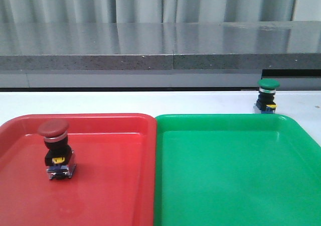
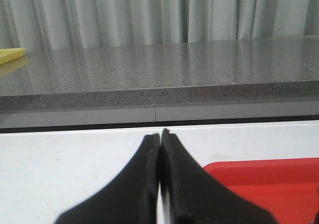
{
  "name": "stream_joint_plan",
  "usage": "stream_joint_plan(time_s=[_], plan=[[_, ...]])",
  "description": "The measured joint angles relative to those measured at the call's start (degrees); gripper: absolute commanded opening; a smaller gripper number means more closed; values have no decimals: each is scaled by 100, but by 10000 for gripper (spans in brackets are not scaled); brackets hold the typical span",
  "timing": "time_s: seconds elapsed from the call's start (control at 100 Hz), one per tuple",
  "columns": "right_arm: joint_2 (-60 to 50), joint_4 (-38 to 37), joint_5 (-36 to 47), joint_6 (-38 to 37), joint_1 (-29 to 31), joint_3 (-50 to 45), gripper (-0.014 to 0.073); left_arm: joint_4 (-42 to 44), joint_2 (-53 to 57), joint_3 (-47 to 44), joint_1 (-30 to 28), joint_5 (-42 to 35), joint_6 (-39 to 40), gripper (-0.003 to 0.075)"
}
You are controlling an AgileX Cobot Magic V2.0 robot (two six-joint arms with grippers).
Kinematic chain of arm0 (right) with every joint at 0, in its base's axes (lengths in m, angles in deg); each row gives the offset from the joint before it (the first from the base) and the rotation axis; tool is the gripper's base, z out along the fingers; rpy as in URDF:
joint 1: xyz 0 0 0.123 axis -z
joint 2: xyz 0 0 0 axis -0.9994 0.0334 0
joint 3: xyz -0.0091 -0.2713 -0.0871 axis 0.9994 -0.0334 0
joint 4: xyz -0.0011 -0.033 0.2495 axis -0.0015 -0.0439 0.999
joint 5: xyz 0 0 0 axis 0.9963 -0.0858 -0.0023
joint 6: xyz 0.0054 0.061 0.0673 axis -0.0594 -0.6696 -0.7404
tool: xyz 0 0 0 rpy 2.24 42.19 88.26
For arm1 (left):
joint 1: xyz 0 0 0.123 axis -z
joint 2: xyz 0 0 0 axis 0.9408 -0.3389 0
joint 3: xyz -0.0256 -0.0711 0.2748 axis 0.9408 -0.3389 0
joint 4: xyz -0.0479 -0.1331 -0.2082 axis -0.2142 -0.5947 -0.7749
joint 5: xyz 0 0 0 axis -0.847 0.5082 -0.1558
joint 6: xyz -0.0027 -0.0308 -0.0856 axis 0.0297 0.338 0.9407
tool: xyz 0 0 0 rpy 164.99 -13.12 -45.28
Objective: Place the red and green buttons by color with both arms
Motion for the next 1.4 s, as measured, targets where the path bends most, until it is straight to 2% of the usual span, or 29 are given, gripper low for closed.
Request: stream_joint_plan(time_s=[0.12, 0.31, 0.41, 0.5, 0.65, 0.77, 1.1, 1.4], plan=[[988, 124, -184, 0, 0, 650, 83, 0, 0, 0, 0, 0, 0, -20], [2596, 297, -660, 0, 0, 1761, 430, 0, 0, 0, 0, 0, 0, -20], [3358, 502, -935, 17, 0, 2337, 538, 0, 0, 0, 0, 0, 0, -20], [3994, 837, -1143, 312, 0, 2878, 545, 0, 0, 0, 0, 0, 0, -20], [4976, 1737, -1447, 1323, 0, 3722, 545, 0, 0, 0, 0, 0, 0, -20], [5686, 2136, -1709, 1660, 10, 4251, 545, 0, 0, 0, 0, 0, 0, -20], [6971, 2065, -2252, 1765, 166, 5313, 545, 0, 0, 0, 0, 0, 0, -20], [7447, 2000, -2444, 1765, 229, 5468, 545, 0, 0, 0, 0, 0, 0, -20]])
